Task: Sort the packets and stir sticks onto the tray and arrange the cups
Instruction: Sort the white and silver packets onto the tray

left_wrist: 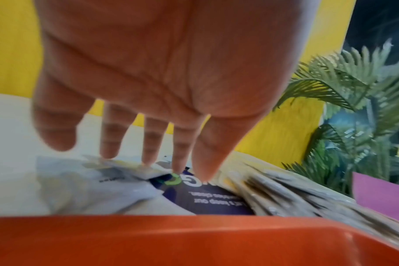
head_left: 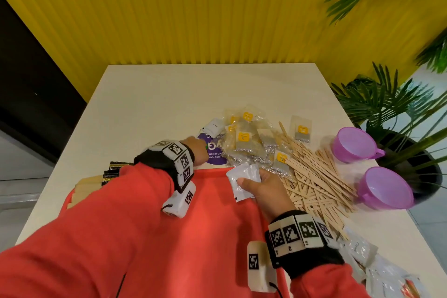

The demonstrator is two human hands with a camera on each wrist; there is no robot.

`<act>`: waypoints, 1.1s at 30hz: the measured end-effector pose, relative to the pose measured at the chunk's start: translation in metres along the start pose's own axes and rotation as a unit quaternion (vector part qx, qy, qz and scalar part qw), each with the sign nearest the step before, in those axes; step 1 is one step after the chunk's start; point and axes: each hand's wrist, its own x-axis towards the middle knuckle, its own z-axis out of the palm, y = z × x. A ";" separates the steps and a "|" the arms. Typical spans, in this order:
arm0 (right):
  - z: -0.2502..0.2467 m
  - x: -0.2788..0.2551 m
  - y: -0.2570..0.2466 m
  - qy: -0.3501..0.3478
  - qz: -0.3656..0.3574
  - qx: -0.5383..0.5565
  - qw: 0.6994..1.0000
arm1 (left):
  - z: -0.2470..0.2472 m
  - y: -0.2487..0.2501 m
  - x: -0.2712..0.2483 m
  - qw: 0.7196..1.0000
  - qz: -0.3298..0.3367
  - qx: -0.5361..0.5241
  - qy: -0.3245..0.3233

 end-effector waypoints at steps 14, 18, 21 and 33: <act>-0.003 -0.001 -0.001 -0.002 0.006 0.025 1.000 | 0.001 -0.024 0.025 0.979 -0.088 -0.169 0.072; -0.002 0.002 0.001 0.007 0.011 0.009 1.000 | -0.006 -0.031 0.019 0.966 -0.029 -0.236 0.102; 0.000 0.005 -0.001 0.017 -0.013 -0.039 0.999 | -0.014 -0.039 0.009 0.929 0.018 -0.331 0.162; 0.017 -0.001 -0.037 -0.061 -0.115 -0.091 0.987 | -0.025 -0.003 -0.045 0.872 0.243 -0.425 0.008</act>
